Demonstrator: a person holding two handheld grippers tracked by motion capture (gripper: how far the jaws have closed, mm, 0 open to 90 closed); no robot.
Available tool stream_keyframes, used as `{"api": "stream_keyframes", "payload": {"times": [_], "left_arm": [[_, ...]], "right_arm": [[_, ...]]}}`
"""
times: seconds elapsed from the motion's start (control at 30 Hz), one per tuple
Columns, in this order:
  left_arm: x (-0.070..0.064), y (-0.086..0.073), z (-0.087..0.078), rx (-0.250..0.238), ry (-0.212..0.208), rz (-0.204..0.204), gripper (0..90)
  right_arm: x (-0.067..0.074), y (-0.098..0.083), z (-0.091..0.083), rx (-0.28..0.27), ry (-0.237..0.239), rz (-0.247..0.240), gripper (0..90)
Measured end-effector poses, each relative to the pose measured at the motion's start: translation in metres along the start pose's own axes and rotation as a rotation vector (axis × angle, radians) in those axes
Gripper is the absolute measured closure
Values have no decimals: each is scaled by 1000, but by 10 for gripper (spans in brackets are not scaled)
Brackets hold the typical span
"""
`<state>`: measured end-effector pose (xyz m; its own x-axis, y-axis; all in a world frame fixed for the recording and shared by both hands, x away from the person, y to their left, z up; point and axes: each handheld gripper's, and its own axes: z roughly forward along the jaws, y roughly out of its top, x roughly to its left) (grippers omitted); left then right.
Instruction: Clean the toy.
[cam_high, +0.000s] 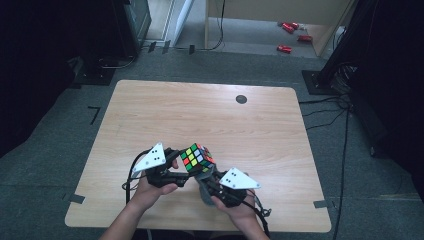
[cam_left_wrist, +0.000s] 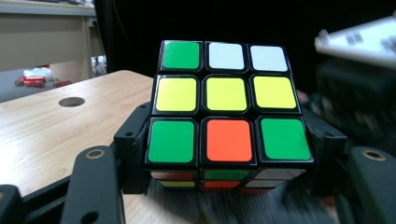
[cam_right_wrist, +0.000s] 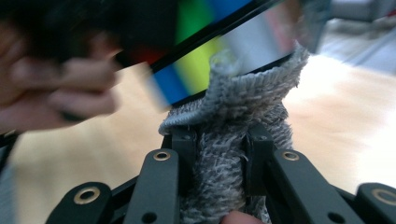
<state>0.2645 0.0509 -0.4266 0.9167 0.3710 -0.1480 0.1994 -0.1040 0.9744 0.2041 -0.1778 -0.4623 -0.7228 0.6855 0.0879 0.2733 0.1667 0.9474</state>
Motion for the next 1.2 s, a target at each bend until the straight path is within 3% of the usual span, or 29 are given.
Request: {"api": "stream_keyframes", "payload": {"times": [0.07, 0.13, 0.3, 0.4, 0.5, 0.57, 0.7, 0.77, 0.83, 0.93, 1.0, 1.13, 1.2], "left_arm": [[1, 0, -1, 1, 2, -3, 347], [1, 1, -2, -14, 2, -7, 347], [0, -1, 1, 4, -3, -5, 347], [1, -1, 2, 8, 0, -8, 347], [2, -1, 0, 8, 5, -10, 347], [3, -1, -1, -1, 2, -14, 347], [2, -2, 0, 10, -1, -11, 348], [2, -3, 2, 18, -2, -16, 348], [2, -3, 3, 20, -3, -20, 347], [3, -2, 0, 18, 1, -20, 348], [4, -1, -1, 7, -1, -22, 347], [4, -3, 1, 26, 2, -15, 348], [4, -4, 2, 29, 1, -21, 348]], "right_arm": [[7, -2, 5, 12, 29, -9, 728], [3, 1, 2, 3, 20, 2, 728], [-24, 8, -19, -97, -84, 101, 730], [-19, 6, -14, -72, -62, 77, 730], [-2, -1, 0, -9, -2, 23, 728], [2, -1, 1, 1, -12, -9, 728], [-16, 7, -13, -61, -79, 36, 730], [-19, 7, -16, -59, -94, 36, 732], [-13, 4, -10, -33, -83, 14, 731], [3, -2, 2, 15, -29, -40, 730], [6, -1, 3, 18, -24, -62, 729], [-15, 6, -12, -33, -85, 8, 728], [-17, 7, -14, -32, -98, 9, 728]]}}
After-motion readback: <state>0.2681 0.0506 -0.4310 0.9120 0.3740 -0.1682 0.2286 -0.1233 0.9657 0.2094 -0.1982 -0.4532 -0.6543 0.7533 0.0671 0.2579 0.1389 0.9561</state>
